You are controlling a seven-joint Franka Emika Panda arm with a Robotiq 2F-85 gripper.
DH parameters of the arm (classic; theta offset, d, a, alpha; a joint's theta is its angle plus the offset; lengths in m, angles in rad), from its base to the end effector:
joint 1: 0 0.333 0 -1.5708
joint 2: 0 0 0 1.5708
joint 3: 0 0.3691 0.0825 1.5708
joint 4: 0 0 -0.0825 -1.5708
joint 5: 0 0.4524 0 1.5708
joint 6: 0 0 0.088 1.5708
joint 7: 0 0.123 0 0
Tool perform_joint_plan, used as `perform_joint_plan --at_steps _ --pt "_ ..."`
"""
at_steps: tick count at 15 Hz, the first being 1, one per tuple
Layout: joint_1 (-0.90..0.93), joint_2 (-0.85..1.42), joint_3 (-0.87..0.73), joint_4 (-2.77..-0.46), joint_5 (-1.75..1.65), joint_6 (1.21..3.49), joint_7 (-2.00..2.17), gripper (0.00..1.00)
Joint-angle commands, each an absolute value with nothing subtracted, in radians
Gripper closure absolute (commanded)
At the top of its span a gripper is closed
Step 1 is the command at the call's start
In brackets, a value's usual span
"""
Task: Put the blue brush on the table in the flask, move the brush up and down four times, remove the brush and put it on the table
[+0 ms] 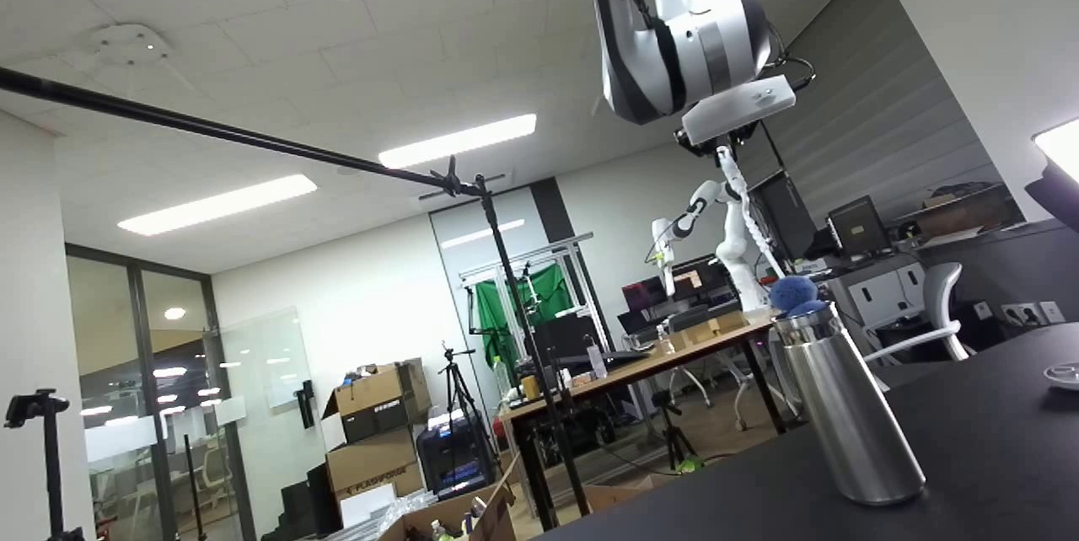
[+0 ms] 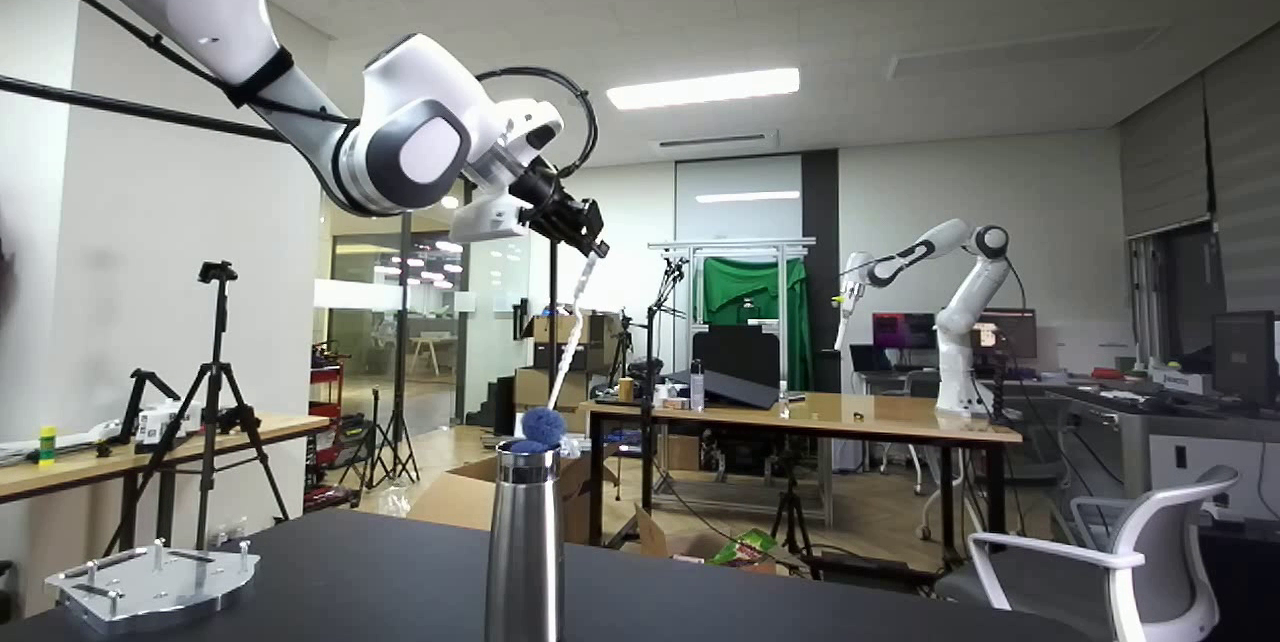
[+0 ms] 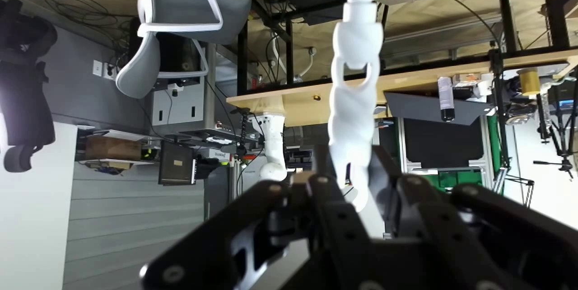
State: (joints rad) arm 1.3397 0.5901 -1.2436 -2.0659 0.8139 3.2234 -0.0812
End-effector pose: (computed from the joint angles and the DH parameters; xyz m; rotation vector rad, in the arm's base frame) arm 0.6809 0.0936 0.4456 2.5730 -0.4163 1.5288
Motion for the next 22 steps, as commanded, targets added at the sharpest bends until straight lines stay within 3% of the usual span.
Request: perform_joint_plan --at_steps 1,16,17,18,22 --pt "1.304 0.556 -1.201 -2.055 0.82 3.225 -0.079 0.94" --pt "1.174 0.569 -1.077 -2.05 0.828 3.214 -0.079 0.94" --pt "1.171 0.571 -1.074 -2.05 0.828 3.213 -0.077 0.5" --pt "1.169 0.571 -1.073 -2.05 0.829 3.212 -0.076 0.49" --pt "1.169 0.57 -1.076 -2.051 0.829 3.211 -0.075 0.23"
